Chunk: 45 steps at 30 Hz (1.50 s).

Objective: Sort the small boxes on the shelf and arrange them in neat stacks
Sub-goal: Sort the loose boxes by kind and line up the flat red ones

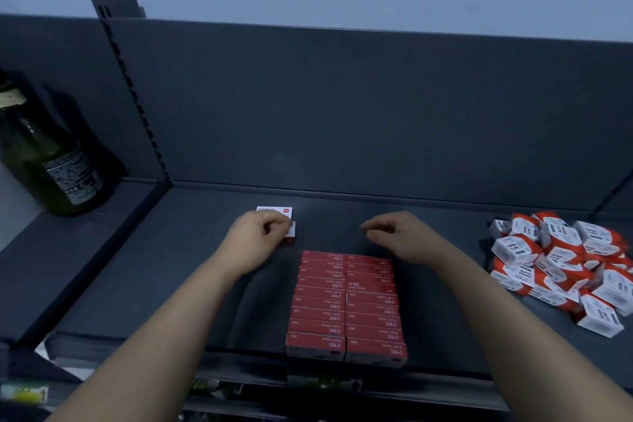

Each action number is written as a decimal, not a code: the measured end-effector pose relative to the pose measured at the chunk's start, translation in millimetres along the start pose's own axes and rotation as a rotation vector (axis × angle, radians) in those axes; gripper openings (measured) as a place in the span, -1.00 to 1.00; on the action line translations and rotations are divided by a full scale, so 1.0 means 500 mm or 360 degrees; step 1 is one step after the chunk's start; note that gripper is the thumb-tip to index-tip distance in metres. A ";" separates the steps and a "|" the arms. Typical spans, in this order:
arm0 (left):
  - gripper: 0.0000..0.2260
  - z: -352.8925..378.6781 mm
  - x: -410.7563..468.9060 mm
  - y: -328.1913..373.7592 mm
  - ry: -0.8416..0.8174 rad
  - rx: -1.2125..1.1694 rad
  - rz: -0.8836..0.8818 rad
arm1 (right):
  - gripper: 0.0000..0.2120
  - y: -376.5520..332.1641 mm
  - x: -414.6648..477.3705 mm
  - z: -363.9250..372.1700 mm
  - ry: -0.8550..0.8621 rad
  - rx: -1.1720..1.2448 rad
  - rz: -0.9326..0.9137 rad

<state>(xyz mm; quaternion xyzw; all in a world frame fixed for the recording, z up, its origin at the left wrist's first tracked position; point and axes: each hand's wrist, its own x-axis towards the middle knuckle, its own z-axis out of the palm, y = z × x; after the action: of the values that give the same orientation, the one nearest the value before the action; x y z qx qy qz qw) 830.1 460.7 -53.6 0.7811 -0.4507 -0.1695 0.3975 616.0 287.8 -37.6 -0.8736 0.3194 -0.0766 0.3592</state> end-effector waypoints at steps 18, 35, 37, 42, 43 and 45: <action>-0.80 -0.043 0.030 -0.102 -0.0121 0.0309 -0.0048 | -0.52 -0.135 0.234 0.146 -0.0253 -0.0283 -0.0162; -0.81 -0.047 0.031 -0.070 0.0039 -0.0217 -0.0210 | -0.83 -0.083 0.152 0.049 -0.0040 0.0100 0.0045; -0.82 -0.029 0.035 -0.042 0.0083 -0.0316 -0.0159 | -0.84 -0.054 0.112 0.015 0.0026 0.0145 0.0121; -0.82 0.034 0.033 0.003 -0.0084 -0.0232 -0.0001 | -0.89 0.006 0.022 -0.022 0.0027 0.0143 0.0251; -0.82 0.045 0.029 0.007 -0.0135 -0.0183 0.0009 | -0.89 0.012 0.008 -0.021 0.0023 0.0141 0.0252; -0.83 0.062 0.019 0.017 -0.0232 -0.0102 0.0035 | -0.90 0.017 -0.017 -0.014 0.0001 0.0150 0.0241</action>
<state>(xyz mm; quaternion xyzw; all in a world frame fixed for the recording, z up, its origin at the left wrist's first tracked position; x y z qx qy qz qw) 810.9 435.9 -65.6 0.7485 -0.4814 -0.2359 0.3903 602.7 284.4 -37.2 -0.8290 0.3807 -0.0644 0.4045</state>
